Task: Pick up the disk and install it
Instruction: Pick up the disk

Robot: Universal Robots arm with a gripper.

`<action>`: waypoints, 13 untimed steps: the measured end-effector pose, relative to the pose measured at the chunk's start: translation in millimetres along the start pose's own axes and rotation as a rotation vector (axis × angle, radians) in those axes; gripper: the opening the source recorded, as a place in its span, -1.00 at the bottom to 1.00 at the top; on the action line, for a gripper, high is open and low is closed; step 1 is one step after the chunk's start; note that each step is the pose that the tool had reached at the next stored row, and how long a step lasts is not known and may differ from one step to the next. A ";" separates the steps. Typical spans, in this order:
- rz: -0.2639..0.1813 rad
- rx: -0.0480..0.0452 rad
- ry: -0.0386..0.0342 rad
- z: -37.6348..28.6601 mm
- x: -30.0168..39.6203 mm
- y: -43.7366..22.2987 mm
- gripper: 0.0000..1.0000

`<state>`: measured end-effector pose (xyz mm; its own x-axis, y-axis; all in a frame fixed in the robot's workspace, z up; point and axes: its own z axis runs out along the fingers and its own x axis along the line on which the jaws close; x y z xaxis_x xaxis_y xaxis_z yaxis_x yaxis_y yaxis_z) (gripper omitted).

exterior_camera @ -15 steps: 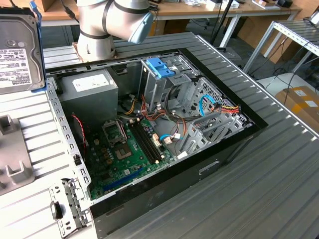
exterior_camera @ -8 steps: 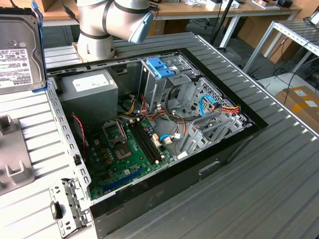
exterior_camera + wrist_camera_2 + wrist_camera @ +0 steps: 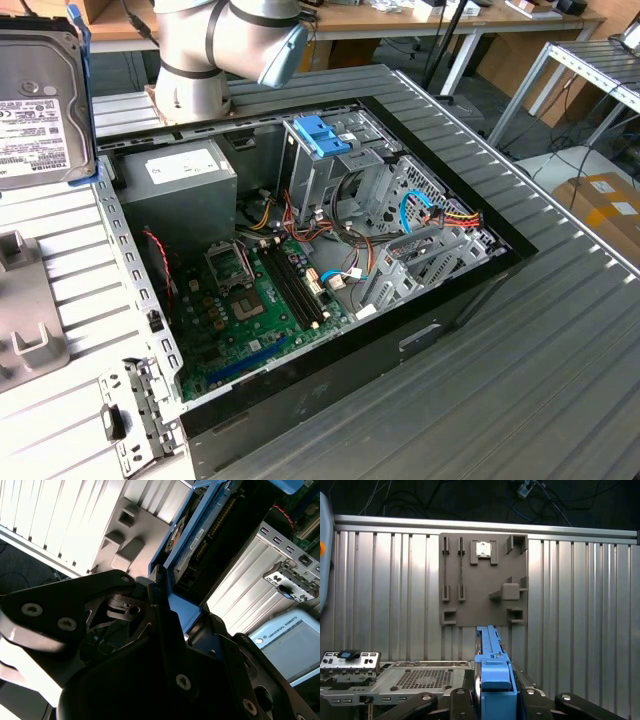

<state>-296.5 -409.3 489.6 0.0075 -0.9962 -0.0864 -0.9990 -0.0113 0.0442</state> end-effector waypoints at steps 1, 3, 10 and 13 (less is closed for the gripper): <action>0.000 0.0000 0.0000 0.0 0.1 -0.2 -0.25; 0.000 0.0000 0.0000 0.1 0.2 -0.8 -0.25; 0.000 0.0000 0.0000 0.4 1.1 -3.1 -0.25; 0.000 0.0000 0.0000 0.5 1.4 -3.9 -0.25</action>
<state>-292.7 -410.7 488.9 0.0074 -0.9962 -0.0864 -0.9990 -0.0113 0.0442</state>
